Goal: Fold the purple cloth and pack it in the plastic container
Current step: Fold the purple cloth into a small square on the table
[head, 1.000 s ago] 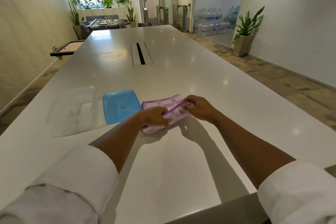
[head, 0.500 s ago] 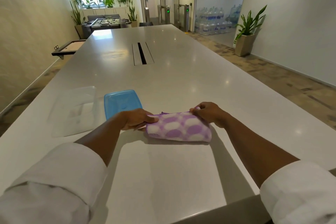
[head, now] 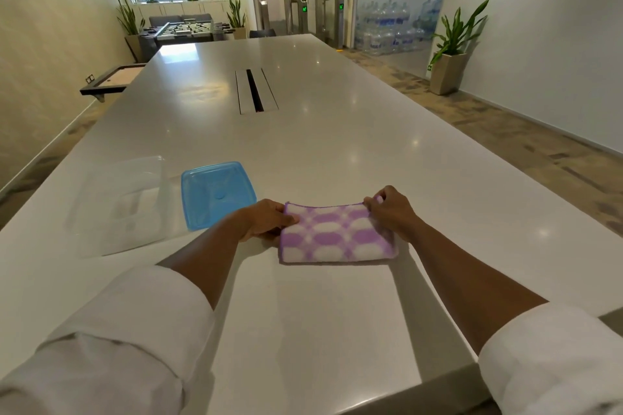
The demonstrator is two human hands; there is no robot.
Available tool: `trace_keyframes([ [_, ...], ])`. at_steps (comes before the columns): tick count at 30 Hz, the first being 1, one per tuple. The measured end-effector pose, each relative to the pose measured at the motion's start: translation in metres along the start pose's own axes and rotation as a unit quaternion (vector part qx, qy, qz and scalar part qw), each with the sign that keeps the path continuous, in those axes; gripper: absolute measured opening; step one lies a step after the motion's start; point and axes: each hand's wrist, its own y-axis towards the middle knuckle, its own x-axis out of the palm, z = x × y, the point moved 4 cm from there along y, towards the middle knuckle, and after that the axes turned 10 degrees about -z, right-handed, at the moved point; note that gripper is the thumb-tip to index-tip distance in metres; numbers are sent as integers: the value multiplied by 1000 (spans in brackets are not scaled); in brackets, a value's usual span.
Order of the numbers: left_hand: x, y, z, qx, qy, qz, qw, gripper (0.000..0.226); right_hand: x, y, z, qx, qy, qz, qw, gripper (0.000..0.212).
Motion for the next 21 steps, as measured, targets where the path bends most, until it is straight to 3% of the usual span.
trace_keyframes([
  [4,-5,9,0,-9,122,71,990,36,-1,1,5,-2,-53,29,998,25],
  [12,-15,6,10,-2,238,156,959,52,3,-1,11,10,-140,72,987,22],
  [14,-16,1,20,22,266,216,939,61,3,-2,7,13,-167,91,982,28],
  [17,-7,-4,40,98,329,293,893,57,4,-4,-6,-14,-235,132,963,36],
  [21,25,-2,58,203,394,270,855,46,18,-7,-29,-104,-301,135,938,41],
])
